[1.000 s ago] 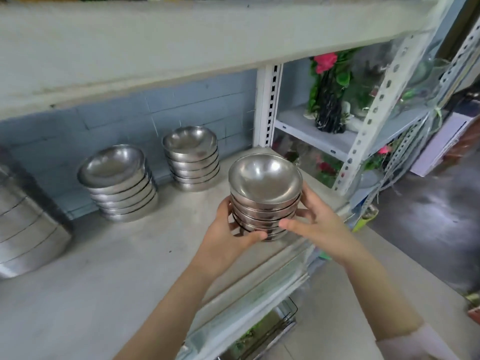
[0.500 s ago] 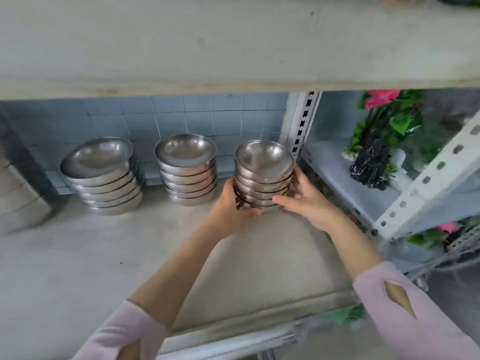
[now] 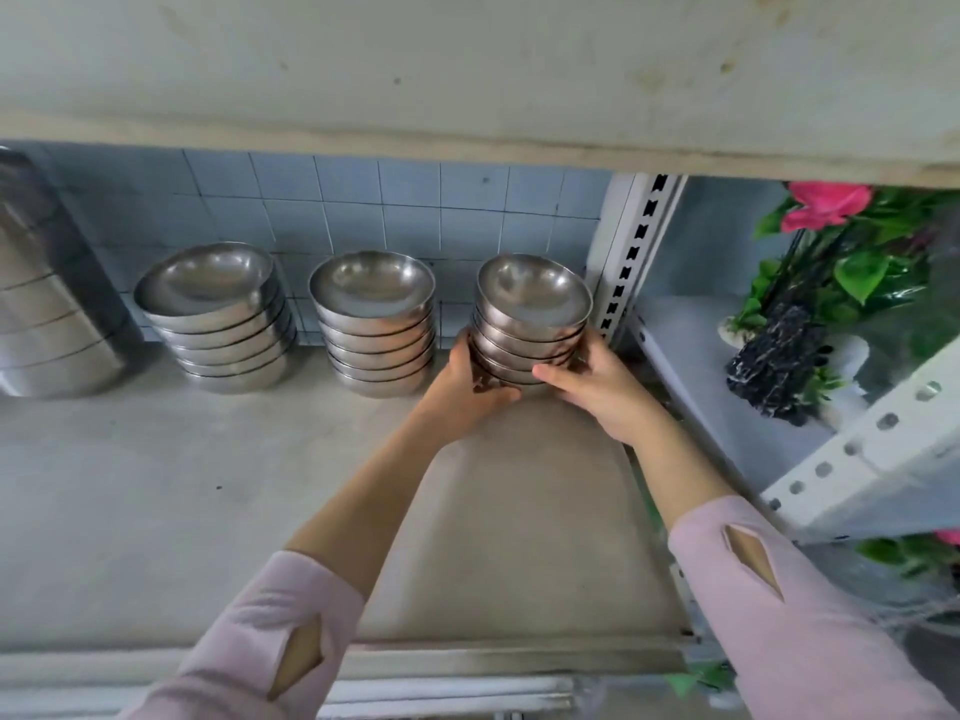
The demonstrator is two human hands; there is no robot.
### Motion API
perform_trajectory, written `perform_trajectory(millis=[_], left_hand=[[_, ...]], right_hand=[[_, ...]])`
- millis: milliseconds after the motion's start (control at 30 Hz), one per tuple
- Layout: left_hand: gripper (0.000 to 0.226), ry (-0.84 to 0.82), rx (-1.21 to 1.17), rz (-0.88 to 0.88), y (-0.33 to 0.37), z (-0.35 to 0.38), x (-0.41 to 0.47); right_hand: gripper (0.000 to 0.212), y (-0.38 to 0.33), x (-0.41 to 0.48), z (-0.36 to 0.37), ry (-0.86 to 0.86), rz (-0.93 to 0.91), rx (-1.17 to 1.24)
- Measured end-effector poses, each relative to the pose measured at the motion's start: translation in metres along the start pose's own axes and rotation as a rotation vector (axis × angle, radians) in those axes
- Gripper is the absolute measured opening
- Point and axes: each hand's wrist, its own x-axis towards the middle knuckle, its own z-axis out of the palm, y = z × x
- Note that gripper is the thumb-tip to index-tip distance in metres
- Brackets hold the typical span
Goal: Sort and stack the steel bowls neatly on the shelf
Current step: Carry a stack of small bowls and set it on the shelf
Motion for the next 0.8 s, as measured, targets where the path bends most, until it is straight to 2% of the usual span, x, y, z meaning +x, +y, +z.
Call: perform_trajectory(millis=[200,333,400,500,567,667,800], left_hand=[[0.105,0.073,0.079,-0.03,-0.001,0.004,-0.003],[0.109,0.141,0.173,-0.091,0.008,0.004,-0.02],[0.101,0.153,0.237,-0.093,0.01,-0.004,-0.038],[0.06,0.185,0.263,-0.07,0.009,-0.023,-0.078],[0.038,0.221,0.281,-0.058,0.005,-0.039,-0.109],[0.028,0.32,0.336,-0.019,-0.007,-0.074,-0.161],[0.029,0.46,0.502,-0.013,-0.021,-0.145,-0.256]], right_hand=[[0.102,-0.004,-0.004,-0.002,0.004,-0.051,-0.106],[0.115,-0.012,-0.026,0.004,0.135,-0.009,-0.207],[0.096,-0.019,-0.049,0.013,0.234,-0.013,-0.203],[0.061,-0.022,-0.084,0.035,0.392,-0.121,-0.228],[0.044,-0.022,-0.1,0.055,0.457,-0.219,-0.246],[0.032,-0.026,-0.116,0.098,0.434,-0.343,-0.316],[0.03,-0.035,-0.143,0.181,0.288,-0.515,-0.441]])
